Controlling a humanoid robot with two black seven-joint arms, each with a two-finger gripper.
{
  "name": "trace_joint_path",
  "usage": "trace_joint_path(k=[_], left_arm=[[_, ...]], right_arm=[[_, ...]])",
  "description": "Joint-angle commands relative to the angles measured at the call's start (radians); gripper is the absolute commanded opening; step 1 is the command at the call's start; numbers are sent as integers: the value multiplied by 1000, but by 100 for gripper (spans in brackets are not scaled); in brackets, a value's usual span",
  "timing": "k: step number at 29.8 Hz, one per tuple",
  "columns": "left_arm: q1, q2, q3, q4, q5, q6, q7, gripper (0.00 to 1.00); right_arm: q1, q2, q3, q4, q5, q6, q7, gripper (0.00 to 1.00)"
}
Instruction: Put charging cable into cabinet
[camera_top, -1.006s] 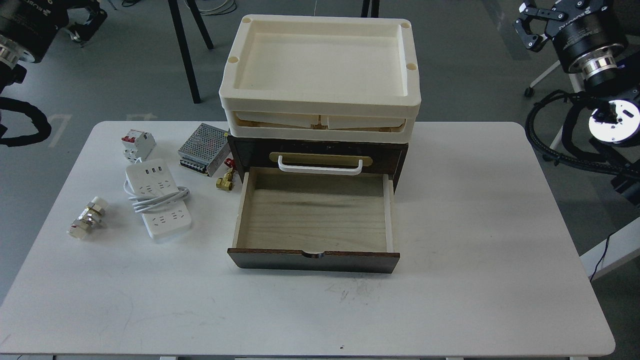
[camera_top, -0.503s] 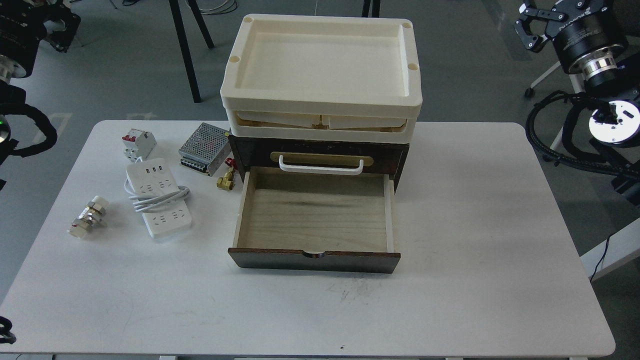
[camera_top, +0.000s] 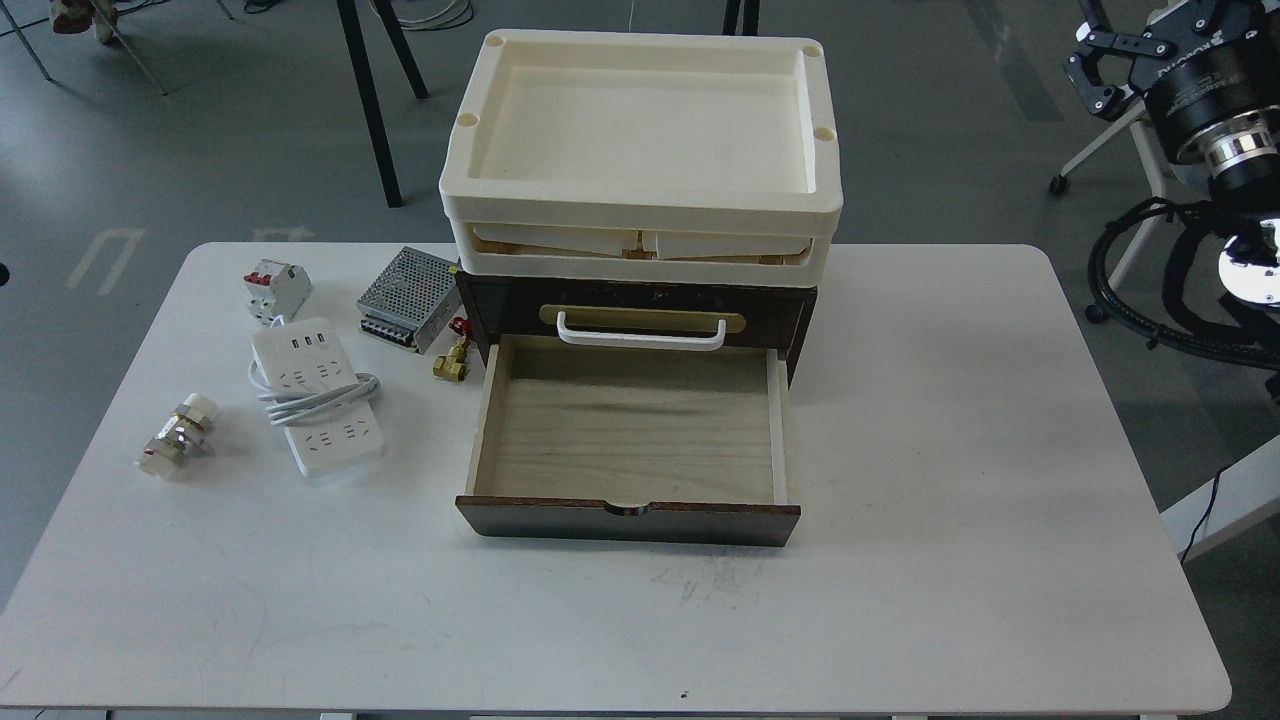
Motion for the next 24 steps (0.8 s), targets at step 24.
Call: trace_joint_path(k=[24], left_arm=[[50,-240,429,393,1894,388,-16,97]], right_arm=[[-188,-178,11,144,0,10,8,100]])
